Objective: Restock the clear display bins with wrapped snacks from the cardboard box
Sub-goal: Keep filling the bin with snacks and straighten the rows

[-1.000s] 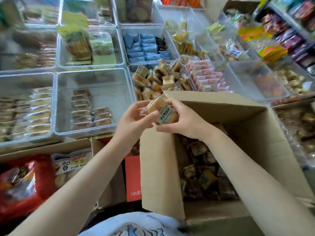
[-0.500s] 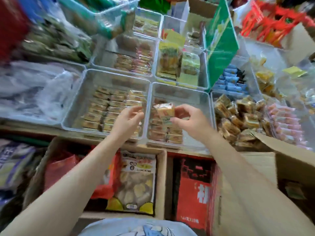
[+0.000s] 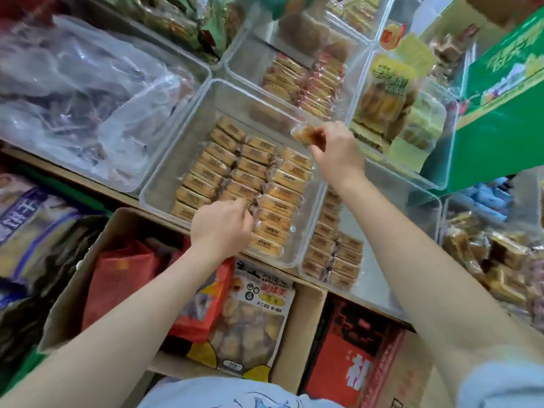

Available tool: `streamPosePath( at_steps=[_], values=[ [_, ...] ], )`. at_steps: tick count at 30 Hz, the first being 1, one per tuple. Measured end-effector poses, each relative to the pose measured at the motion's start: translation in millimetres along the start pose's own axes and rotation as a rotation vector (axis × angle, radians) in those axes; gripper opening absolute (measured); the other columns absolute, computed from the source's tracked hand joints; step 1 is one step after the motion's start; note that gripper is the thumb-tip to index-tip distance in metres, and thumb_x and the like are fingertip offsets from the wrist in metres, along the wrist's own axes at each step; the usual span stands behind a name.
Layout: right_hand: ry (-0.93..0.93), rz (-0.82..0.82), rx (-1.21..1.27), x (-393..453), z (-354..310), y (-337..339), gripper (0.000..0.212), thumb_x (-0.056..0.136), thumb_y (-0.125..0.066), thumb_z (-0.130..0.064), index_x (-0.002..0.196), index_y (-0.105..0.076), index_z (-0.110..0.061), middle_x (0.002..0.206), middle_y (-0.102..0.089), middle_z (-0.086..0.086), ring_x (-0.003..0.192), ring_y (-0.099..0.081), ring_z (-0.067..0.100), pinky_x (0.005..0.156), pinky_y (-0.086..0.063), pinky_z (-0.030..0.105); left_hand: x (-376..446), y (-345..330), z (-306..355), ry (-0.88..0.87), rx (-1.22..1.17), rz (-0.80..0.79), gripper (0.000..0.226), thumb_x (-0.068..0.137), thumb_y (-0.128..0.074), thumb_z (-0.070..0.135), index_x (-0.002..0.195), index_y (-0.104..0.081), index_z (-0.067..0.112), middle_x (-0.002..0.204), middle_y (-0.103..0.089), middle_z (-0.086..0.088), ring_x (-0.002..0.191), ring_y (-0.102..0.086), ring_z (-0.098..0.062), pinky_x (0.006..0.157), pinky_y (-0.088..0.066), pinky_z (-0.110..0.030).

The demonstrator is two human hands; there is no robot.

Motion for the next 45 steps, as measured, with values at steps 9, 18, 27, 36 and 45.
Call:
streamPosePath(
  at_steps=[9,18,27,36,45],
  values=[
    [0.038,-0.249,-0.414,35.8,-4.5,-48.8,0.018,0.097,-0.051,-0.003,0.114,-0.058,-0.003,0.117,-0.059,0.018,0.110,-0.057,0.037,0.088,-0.047,0.045,1.8,-6.2,-0.2,-0.018,0.034,0.082,0.051,0.102,-0.029,0.050,0.099,-0.071,0.021,0.076,-0.068,0.005,0.064,-0.063,-0.018,0.045,-0.034,-0.025],
    [-0.148,-0.427,-0.425,15.4,-24.0,-73.6,0.085,0.101,-0.029,-0.062,0.150,-0.025,0.008,0.148,-0.040,0.030,0.137,-0.040,0.042,0.112,-0.034,0.049,0.3,-5.5,2.0,-0.037,0.051,0.133,0.048,0.100,-0.030,0.046,0.078,-0.063,0.019,0.063,-0.056,0.007,0.053,-0.045,-0.016,0.047,-0.024,-0.026],
    [0.000,-0.369,-0.220,-47.9,-29.3,-30.2,0.066,0.103,-0.028,-0.054,0.144,-0.044,-0.004,0.151,-0.041,0.017,0.142,-0.035,0.032,0.117,-0.026,0.049,0.8,-4.2,-0.2,0.019,0.023,0.021,0.045,0.102,-0.028,0.054,0.089,-0.058,0.023,0.086,-0.065,0.004,0.074,-0.058,-0.018,0.057,-0.039,-0.030],
    [-0.054,-0.013,0.095,-250.3,83.9,122.6,0.031,0.100,-0.052,-0.027,0.071,-0.051,-0.016,0.070,-0.053,-0.001,0.071,-0.053,0.023,0.065,-0.040,0.038,-113.9,1.3,120.3,-0.360,-0.463,0.008,0.048,0.089,-0.046,0.046,0.117,-0.068,0.012,0.124,-0.061,-0.007,0.118,-0.051,-0.025,0.099,-0.038,-0.036],
    [-0.557,0.038,0.234,-489.2,246.1,156.7,0.042,0.101,-0.052,-0.031,0.065,-0.051,-0.010,0.064,-0.053,0.004,0.064,-0.052,0.023,0.063,-0.044,0.042,-282.7,-74.6,317.7,-0.518,-0.725,-0.556,0.072,0.089,-0.067,0.054,0.150,-0.034,0.032,0.151,-0.034,0.011,0.139,-0.035,-0.007,0.114,-0.033,-0.031]
  ],
)
Point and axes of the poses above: each hand's wrist, its own x-axis towards the middle knuckle, its own y-axis out of the back of the hand, z = x × y, the point moved 1 cm from there along x, towards the middle knuckle
